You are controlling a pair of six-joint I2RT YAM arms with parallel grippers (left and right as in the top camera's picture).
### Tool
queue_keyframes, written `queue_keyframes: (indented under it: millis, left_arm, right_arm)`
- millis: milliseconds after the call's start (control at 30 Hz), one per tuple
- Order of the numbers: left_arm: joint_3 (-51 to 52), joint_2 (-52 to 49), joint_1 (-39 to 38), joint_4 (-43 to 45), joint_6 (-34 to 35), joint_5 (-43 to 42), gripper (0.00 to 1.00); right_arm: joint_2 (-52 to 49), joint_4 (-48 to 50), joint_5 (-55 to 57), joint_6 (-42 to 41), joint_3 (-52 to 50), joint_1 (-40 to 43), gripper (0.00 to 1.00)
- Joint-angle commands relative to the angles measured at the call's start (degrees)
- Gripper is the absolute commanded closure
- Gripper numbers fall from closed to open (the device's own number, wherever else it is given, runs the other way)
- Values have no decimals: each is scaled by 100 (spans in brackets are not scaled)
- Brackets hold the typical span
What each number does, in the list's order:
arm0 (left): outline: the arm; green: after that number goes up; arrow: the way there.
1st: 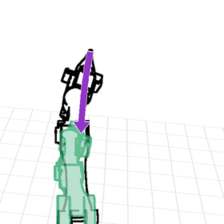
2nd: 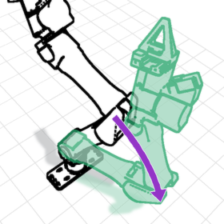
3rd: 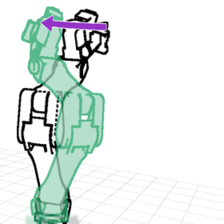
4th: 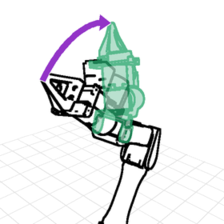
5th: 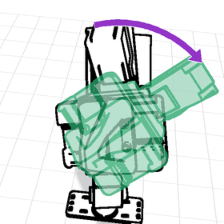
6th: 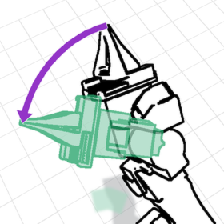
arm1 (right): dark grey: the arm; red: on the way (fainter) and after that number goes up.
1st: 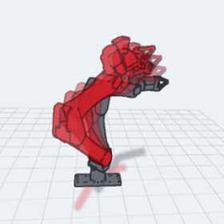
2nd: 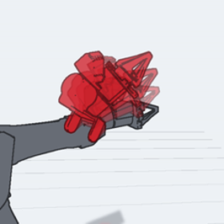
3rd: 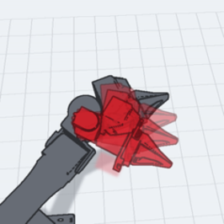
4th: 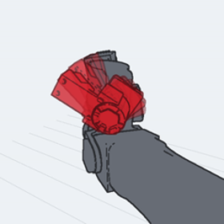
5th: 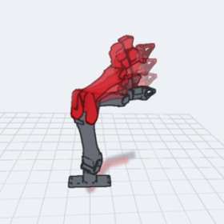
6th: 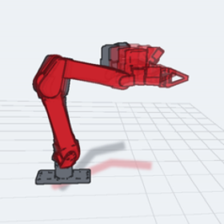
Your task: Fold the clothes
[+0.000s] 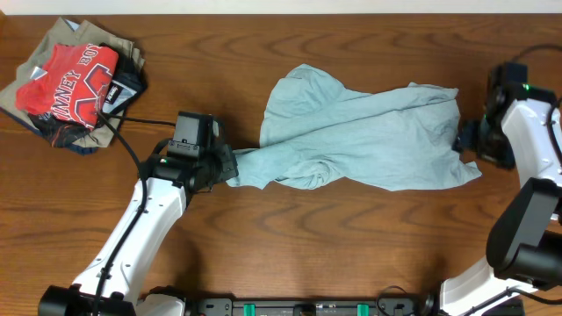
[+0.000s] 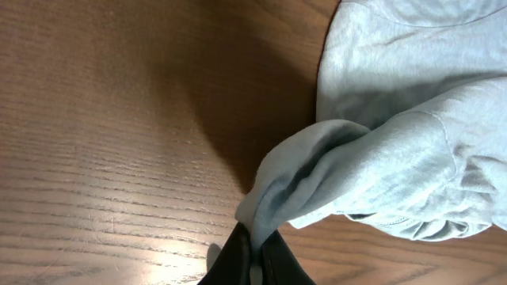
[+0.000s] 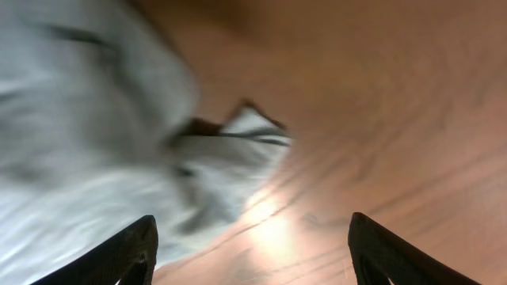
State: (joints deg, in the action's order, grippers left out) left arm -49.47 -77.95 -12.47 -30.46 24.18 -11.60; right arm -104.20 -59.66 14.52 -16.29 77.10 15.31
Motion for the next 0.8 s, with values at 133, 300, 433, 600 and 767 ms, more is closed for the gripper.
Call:
queue_keyframes:
  millis: [133,300,433,600,767]
  left_arm:
    - [-63,17,26,-4,-17,76,94]
    - [-63,17,26,-4,-17,76,94]
    - [-63,17,26,-4,-15,76,94]
    - [-63,17,26,-4,-15,76,94]
    - [-63,17,26,-7,-13,74,94]
  right_arm:
    - [-35,699,9,-496,-640,647,27]
    - [-35,1493,-1440,350,-1097,713,27]
    - [-35,2037,-2026,748,-1366,634,27]
    - [-35,2811,-2120,892,-1563,487,25]
    - [-35,3036,-2166,962,-1596,328,25]
